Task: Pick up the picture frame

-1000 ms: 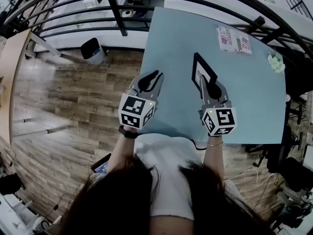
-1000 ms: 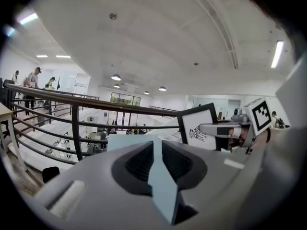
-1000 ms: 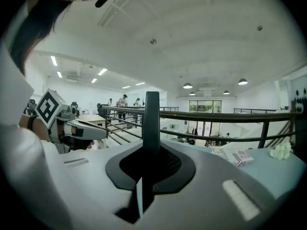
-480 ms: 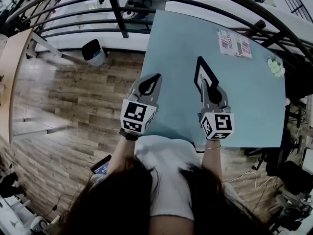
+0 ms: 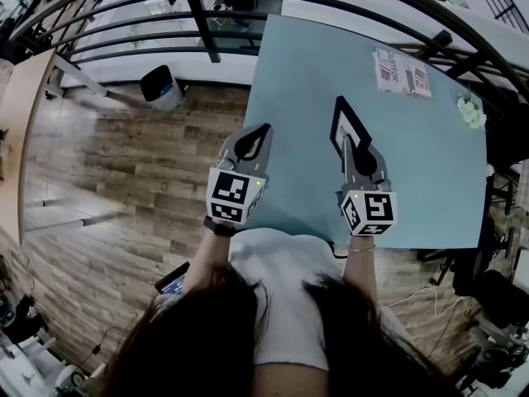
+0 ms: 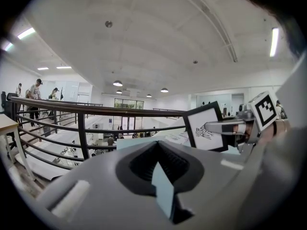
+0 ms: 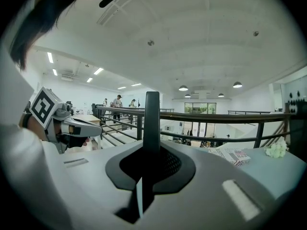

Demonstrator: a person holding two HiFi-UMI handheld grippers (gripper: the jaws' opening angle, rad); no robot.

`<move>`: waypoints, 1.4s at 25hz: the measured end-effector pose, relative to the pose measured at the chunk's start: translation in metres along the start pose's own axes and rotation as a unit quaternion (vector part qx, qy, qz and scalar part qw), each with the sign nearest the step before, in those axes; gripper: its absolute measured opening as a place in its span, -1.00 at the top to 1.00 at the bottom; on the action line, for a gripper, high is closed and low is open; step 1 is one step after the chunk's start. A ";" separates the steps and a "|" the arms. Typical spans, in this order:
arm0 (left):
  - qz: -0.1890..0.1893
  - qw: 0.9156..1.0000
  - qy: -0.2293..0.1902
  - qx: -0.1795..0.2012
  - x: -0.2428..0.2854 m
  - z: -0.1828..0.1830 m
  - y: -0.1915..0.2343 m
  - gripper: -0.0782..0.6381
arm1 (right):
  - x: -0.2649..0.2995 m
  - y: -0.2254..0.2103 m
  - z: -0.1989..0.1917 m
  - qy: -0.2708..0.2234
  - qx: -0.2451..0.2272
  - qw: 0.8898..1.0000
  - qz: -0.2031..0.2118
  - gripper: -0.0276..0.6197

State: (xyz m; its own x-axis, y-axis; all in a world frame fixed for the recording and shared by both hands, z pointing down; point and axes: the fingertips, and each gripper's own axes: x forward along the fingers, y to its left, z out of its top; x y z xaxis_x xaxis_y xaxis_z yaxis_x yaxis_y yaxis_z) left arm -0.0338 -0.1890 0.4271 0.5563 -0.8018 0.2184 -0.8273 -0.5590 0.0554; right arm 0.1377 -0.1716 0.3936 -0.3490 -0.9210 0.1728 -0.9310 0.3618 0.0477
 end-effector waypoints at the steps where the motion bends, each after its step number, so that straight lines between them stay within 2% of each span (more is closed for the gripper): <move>1: 0.000 1.000 0.000 0.000 0.000 0.000 0.001 0.62 | 0.001 0.001 0.000 0.000 0.000 1.000 0.000 0.87; 14: 0.009 1.000 -0.013 -0.006 0.004 0.009 0.011 0.62 | 0.008 0.002 -0.004 0.007 0.003 1.000 0.005 0.87; 35: 0.013 1.000 -0.011 -0.005 0.006 0.011 0.013 0.62 | 0.012 -0.001 -0.009 0.014 0.021 1.000 0.008 0.87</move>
State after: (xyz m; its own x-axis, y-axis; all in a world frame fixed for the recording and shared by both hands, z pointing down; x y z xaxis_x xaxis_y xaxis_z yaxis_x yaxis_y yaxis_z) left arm -0.0402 -0.2027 0.4184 0.5356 -0.8208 0.1988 -0.8425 -0.5353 0.0596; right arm 0.1354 -0.1815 0.4046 -0.3609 -0.9108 0.2007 -0.9294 0.3689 0.0030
